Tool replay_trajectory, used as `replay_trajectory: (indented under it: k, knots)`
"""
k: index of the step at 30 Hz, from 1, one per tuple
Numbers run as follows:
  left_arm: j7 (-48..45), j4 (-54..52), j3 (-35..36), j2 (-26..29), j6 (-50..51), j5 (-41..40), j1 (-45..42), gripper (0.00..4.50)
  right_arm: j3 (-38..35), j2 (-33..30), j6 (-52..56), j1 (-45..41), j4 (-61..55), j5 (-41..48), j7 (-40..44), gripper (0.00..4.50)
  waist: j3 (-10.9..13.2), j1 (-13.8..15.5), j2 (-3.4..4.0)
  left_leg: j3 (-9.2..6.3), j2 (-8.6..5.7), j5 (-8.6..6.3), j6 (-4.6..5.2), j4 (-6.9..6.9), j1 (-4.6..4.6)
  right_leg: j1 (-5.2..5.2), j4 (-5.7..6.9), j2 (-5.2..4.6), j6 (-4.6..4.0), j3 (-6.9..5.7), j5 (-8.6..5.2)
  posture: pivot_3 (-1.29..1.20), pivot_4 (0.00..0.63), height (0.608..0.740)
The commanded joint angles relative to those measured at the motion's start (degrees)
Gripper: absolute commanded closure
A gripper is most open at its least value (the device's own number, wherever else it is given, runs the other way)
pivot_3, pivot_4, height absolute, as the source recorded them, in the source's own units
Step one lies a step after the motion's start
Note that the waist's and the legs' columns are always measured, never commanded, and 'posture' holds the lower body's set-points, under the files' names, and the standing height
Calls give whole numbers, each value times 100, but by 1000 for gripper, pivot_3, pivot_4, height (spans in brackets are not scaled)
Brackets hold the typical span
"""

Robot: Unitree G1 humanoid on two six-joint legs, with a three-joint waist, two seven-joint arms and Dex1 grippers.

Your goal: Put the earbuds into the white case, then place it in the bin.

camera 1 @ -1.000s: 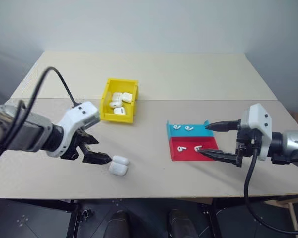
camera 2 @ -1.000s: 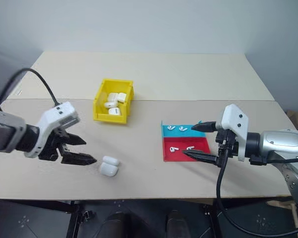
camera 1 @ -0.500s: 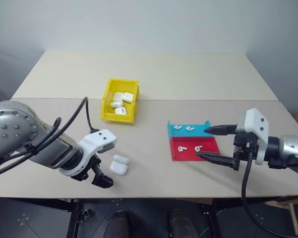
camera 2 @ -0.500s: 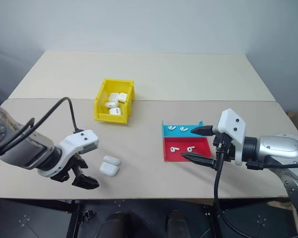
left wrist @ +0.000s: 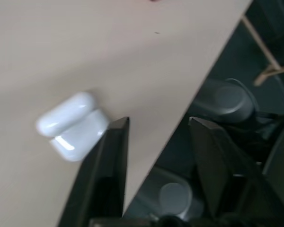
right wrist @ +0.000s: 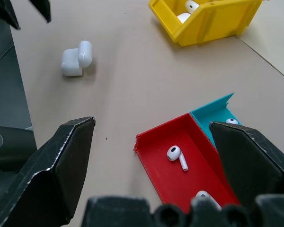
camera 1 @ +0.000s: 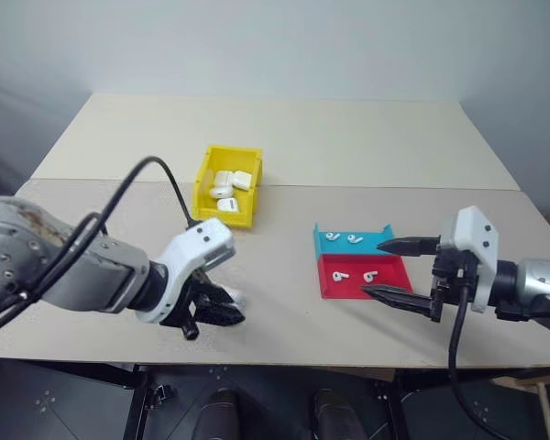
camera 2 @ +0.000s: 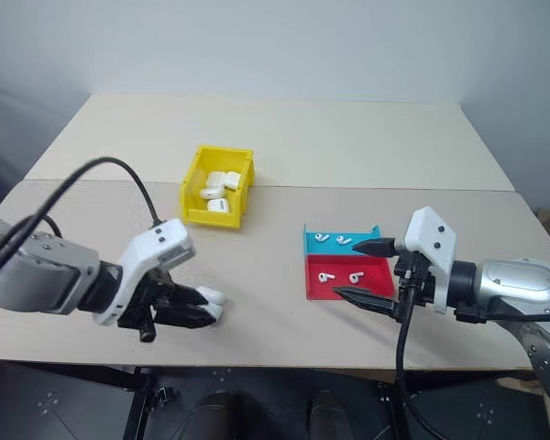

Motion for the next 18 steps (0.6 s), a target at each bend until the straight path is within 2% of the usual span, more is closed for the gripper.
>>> replay_trajectory:
  k: [1, 3, 4, 12, 18]
  knots:
    - [-40, -126, -74, -223, 248, 476, 46, 3739, -183, 7, 12, 7, -212, 115, -73, 0, 0, 1, 0, -1, 0, 0, 0, 0, -3, -3, 0, 0, 0, 0, 0, 0, 150, 740]
    - [50, -116, -184, -460, 358, 751, 76, 4403, -227, 1, 15, 43, -233, 141, -87, 0, 0, 1, 0, -1, 0, 0, 0, 0, -4, -2, -1, 0, 0, 0, 0, 0, 150, 740]
    - [183, -95, -282, -641, 394, 901, 61, 4484, -256, -3, 16, 68, -246, 155, -90, 0, 0, 8, -1, -1, -1, 0, 0, 0, -3, -2, -1, 0, 0, 0, 0, 0, 150, 740]
    - [706, 315, -716, -1733, 802, 1494, 70, 4484, -341, -33, 32, 196, -324, 253, -165, 0, -1, 5, -4, -4, -2, 0, 0, 4, -4, 0, 0, 0, 0, -1, 0, 0, 150, 740]
    - [1082, 567, -708, -2156, 1121, 1956, 161, 4484, -328, -60, 79, 159, -355, 292, -200, 0, -1, -1, -4, -5, -2, 0, 0, 4, -3, 0, 0, -1, 0, 0, 0, 0, 150, 740]
